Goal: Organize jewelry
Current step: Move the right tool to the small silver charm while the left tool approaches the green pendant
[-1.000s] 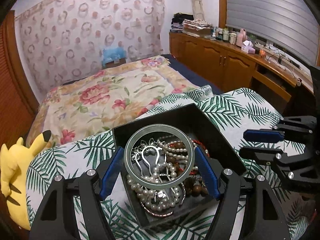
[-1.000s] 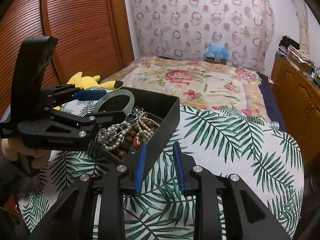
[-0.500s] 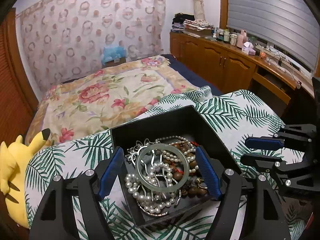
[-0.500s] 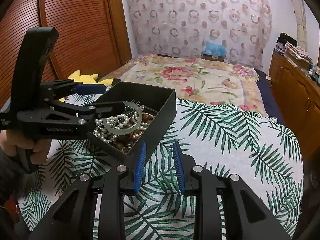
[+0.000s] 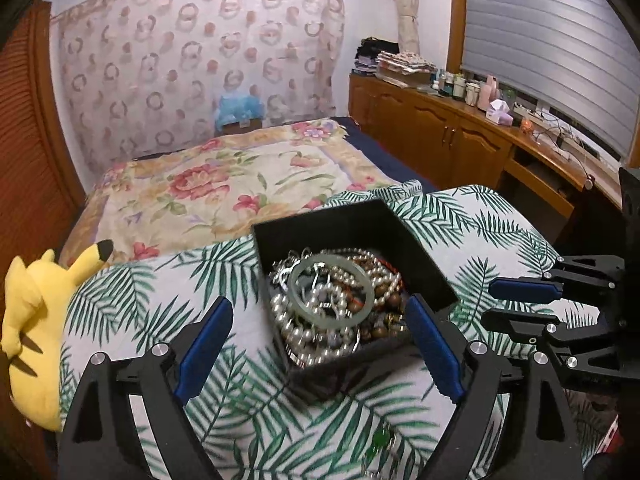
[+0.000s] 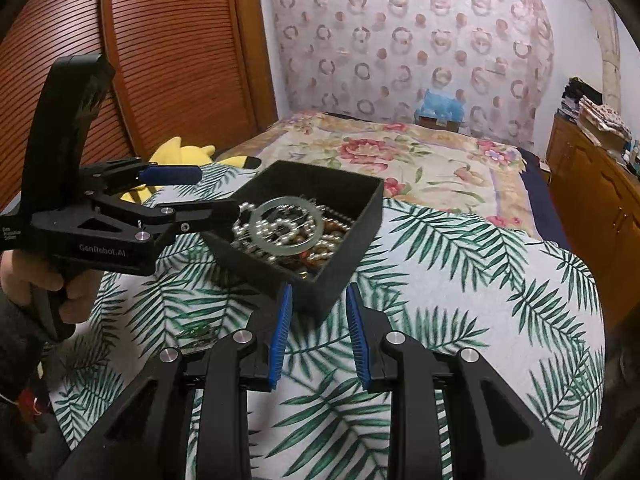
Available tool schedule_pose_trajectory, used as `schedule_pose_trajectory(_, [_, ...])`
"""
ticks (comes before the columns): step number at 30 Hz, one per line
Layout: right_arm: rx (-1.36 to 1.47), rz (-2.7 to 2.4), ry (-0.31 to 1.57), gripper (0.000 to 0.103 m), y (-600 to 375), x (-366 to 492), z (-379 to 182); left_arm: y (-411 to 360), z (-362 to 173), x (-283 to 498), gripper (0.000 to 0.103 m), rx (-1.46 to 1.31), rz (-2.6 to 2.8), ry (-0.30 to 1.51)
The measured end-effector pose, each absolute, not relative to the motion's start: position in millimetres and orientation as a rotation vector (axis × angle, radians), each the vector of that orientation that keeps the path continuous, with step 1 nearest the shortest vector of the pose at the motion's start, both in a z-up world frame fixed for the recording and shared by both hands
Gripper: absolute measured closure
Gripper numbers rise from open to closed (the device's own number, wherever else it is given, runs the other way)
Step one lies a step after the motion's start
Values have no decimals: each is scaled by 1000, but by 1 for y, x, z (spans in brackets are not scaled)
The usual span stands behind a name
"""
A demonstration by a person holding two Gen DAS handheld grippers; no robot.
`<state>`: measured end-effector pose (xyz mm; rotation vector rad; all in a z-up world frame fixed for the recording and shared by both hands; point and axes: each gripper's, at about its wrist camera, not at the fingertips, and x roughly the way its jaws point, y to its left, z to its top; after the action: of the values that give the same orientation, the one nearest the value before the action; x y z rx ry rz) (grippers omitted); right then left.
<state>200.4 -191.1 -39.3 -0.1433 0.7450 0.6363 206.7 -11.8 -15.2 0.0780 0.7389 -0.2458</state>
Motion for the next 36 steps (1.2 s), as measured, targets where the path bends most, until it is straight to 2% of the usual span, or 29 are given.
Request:
schedule_pose_trajectory(3, [-153, 657, 754, 73, -183, 189, -43, -2, -20, 193, 18, 62, -235, 749])
schedule_pose_trajectory(7, [-174, 689, 772, 73, -171, 173, -50, 14, -27, 174, 11, 35, -210, 759])
schedule_pose_trajectory(31, [-339, 830, 874, 73, -89, 114, -88, 71, -63, 105, 11, -50, -129, 818])
schedule_pose_trajectory(32, [-350, 826, 869, 75, -88, 113, -87, 70, -64, 104, 11, -50, -131, 821])
schedule_pose_trajectory(33, [-352, 829, 872, 86, -88, 113, -87, 69, -66, 104, 11, -49, -134, 824])
schedule_pose_trajectory(36, [-343, 826, 867, 86, -93, 113, -84, 63, -68, 105, 11, -42, -145, 832])
